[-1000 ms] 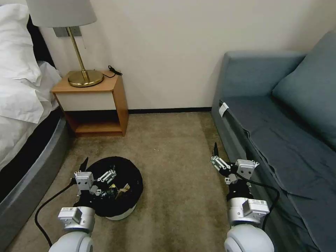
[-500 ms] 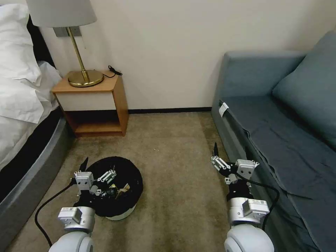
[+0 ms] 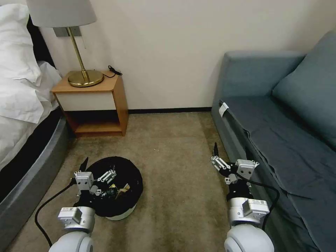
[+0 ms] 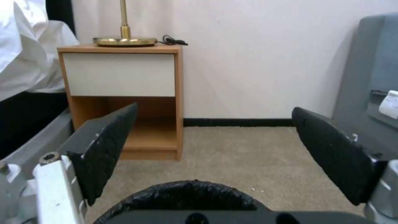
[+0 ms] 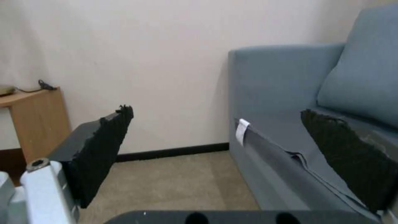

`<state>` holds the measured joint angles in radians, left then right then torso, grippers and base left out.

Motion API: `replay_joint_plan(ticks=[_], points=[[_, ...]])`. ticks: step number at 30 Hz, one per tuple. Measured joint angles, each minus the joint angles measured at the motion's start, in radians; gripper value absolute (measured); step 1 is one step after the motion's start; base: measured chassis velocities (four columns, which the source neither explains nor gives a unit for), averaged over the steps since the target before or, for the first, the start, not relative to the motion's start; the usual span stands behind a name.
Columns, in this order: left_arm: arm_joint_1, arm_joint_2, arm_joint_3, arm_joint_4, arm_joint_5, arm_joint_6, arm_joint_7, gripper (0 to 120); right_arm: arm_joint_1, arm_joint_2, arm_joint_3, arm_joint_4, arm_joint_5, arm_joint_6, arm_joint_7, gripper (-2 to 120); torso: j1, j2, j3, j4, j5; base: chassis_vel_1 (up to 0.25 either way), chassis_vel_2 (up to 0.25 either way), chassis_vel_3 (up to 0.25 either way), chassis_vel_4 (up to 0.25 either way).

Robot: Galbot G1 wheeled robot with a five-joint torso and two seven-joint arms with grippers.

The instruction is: Pick up the trash bin, then pick up the garbage on the floor and place it into the trash bin.

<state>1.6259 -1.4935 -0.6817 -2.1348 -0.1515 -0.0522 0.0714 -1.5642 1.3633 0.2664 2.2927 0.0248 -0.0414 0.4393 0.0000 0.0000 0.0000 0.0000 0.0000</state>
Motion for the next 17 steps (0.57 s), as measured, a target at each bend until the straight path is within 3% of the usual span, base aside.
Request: replay_joint_plan(ticks=[17], points=[[0.0, 0.0, 0.0, 0.0, 0.0, 0.0, 0.0, 100, 0.0, 0.0, 0.0, 0.0, 0.0, 0.0, 0.0, 100, 0.0, 0.0, 0.0, 0.0, 0.0, 0.0, 0.0, 0.0, 0.0]])
